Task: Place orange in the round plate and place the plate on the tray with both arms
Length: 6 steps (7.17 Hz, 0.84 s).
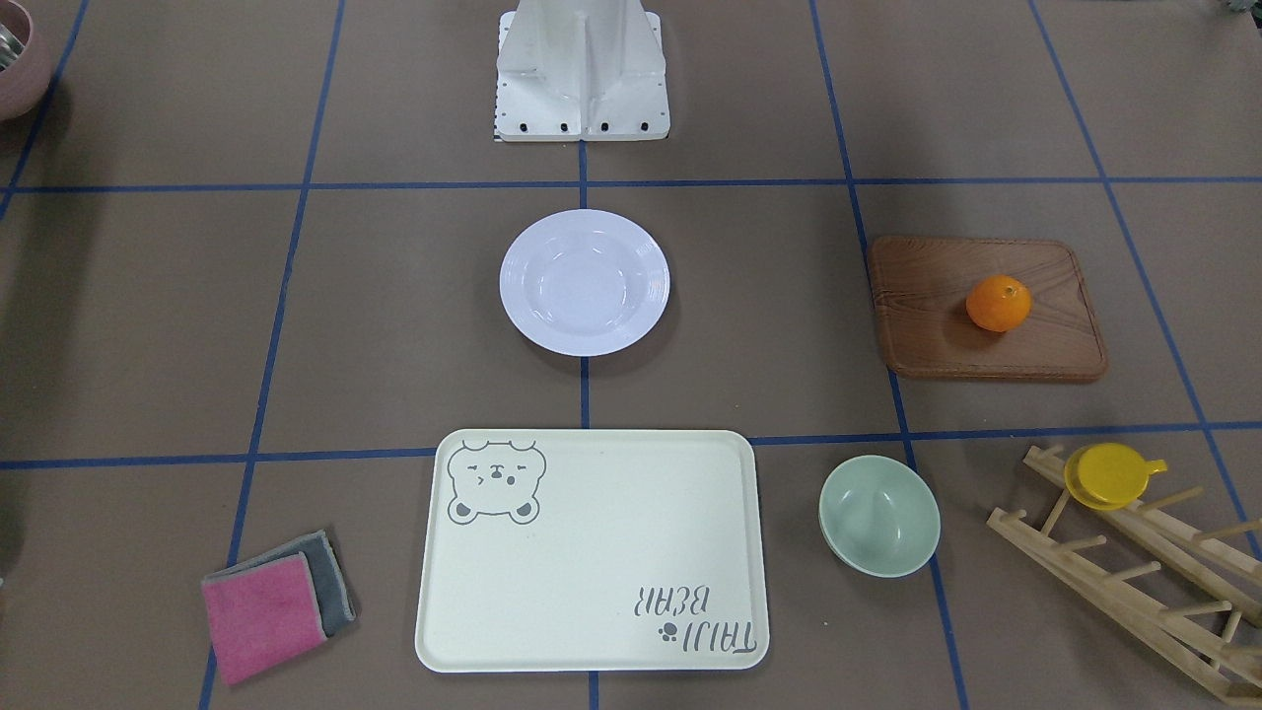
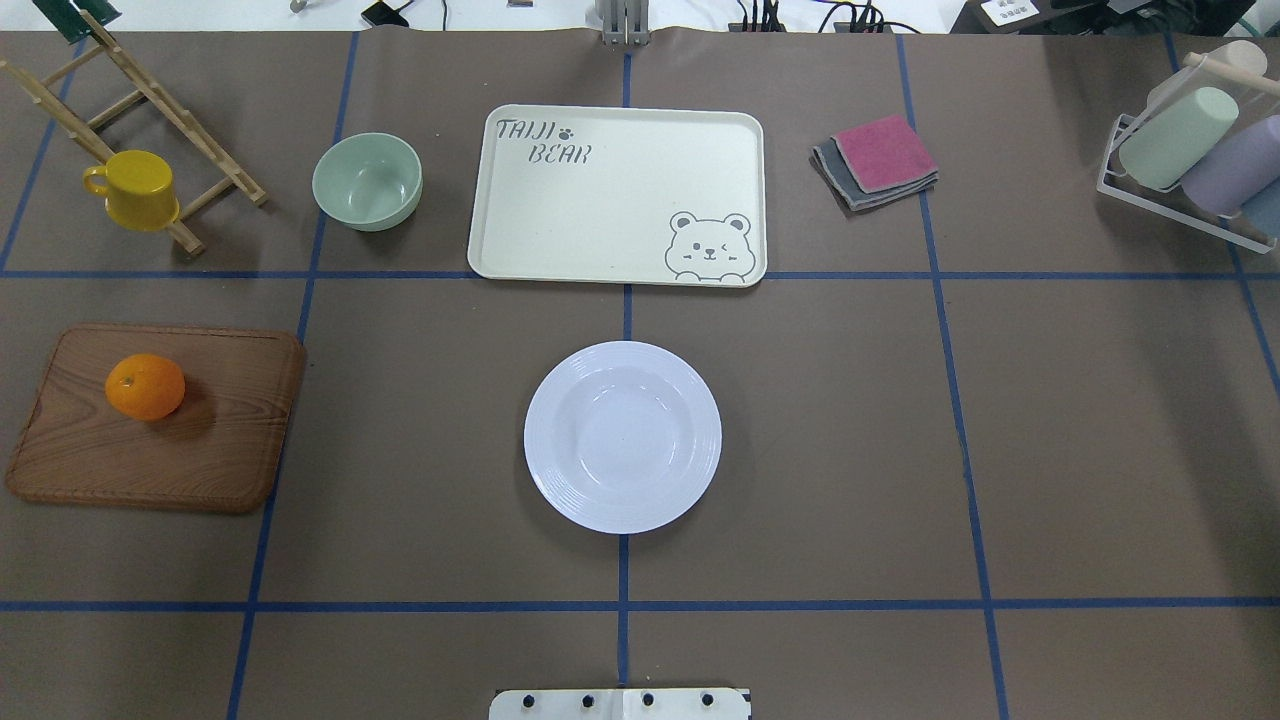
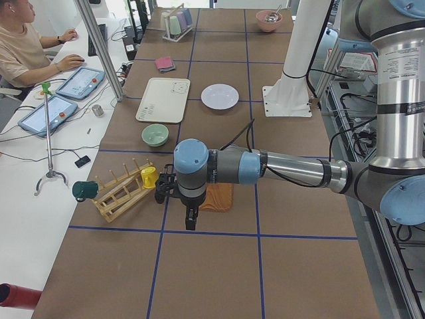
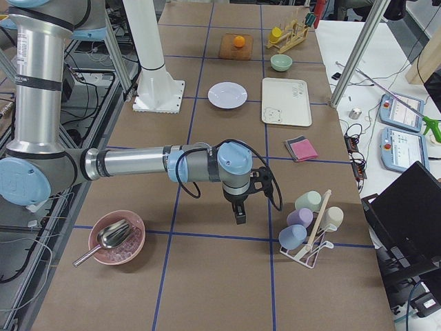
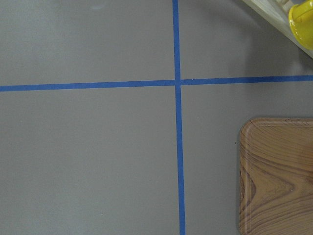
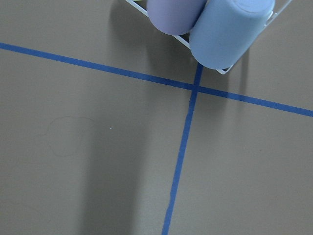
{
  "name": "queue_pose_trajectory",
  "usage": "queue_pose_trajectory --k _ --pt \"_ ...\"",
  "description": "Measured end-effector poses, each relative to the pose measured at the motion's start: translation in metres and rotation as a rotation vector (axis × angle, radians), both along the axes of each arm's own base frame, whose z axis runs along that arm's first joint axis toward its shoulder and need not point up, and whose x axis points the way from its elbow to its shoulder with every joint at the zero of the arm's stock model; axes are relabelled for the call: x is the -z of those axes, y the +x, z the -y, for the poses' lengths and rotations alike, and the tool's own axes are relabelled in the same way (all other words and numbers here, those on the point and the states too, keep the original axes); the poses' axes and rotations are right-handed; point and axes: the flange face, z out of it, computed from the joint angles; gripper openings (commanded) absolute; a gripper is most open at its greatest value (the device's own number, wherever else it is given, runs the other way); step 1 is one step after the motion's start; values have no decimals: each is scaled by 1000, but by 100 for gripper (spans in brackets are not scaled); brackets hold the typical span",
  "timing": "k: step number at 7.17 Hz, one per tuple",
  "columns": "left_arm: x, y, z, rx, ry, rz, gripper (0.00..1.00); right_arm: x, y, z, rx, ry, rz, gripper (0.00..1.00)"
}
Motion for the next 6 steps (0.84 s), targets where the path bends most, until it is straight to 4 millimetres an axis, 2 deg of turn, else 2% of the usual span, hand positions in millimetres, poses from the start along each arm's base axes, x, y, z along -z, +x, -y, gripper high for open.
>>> queue_pose_trajectory --k 4,6 --pt "10 0 6 0 80 4 100 0 0 3 8 66 -65 100" --pt "18 4 13 -11 165 7 100 12 -24 10 29 73 -65 100"
